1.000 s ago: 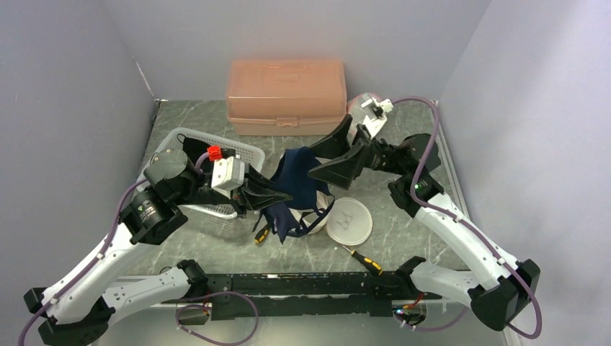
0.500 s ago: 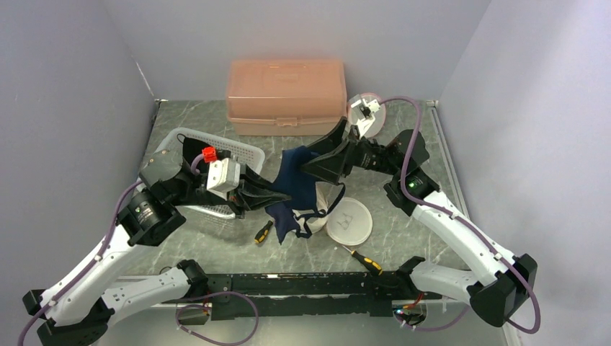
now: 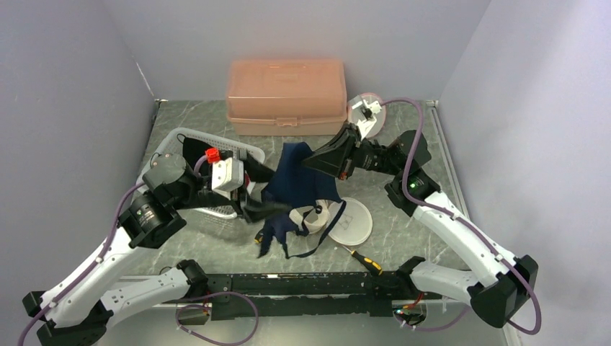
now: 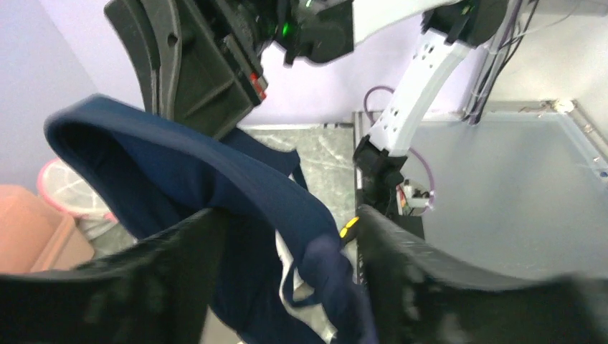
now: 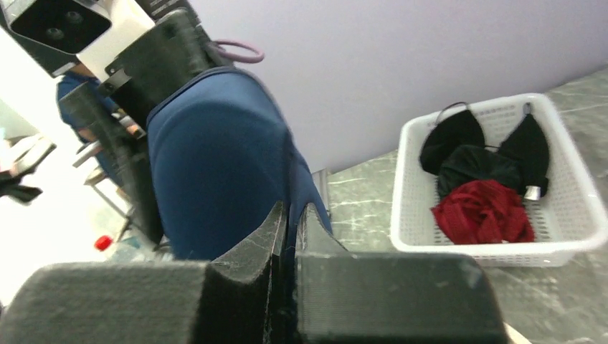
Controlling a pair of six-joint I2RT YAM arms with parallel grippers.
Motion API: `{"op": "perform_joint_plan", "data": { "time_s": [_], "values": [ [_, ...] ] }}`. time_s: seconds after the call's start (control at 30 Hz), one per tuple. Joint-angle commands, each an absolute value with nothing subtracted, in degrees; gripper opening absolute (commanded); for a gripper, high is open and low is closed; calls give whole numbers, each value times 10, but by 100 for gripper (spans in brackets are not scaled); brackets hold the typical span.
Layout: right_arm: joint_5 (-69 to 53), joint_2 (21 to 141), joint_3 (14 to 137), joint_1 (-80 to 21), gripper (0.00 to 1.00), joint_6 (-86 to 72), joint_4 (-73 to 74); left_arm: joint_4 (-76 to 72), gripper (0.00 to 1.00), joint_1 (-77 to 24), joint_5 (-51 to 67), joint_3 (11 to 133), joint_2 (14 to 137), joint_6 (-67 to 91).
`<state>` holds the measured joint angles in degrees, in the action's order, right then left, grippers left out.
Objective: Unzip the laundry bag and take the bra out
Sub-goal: Pick up the bra from the laundry bag.
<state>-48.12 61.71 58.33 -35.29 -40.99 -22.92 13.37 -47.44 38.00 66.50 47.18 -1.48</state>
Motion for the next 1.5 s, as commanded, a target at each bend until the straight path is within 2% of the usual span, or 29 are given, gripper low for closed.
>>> {"op": "perform_joint_plan", "data": {
  "time_s": [0.0, 0.1, 0.3, 0.57, 0.77, 1.13, 1.33, 1.47],
  "values": [
    [-418, 566, 624, -352, 0, -294, -136, 156, 92, -474, 317, 646, 455, -4],
    [-369, 541, 653, -353, 0, -203, -43, 196, 93, -474, 282, 641, 435, -3],
    [-351, 512, 646, -362, 0, -107, -10, 220, 93, -474, 269, 670, 409, -4],
    [-267, 519, 670, -427, 0, 25, 87, 137, 93, -474, 291, 731, 481, 70],
    [-279, 515, 667, -445, 0, 25, 91, 149, 93, -474, 391, 758, 573, 85],
    [-366, 487, 647, -445, 0, -15, 31, 139, 92, -472, 438, 698, 589, 86],
    [-394, 483, 642, -445, 0, -39, 2, 99, 59, -467, 485, 669, 596, 108],
    [-400, 487, 640, -445, 0, -54, -19, 85, 26, -468, 491, 664, 604, 115]
  ]
}}
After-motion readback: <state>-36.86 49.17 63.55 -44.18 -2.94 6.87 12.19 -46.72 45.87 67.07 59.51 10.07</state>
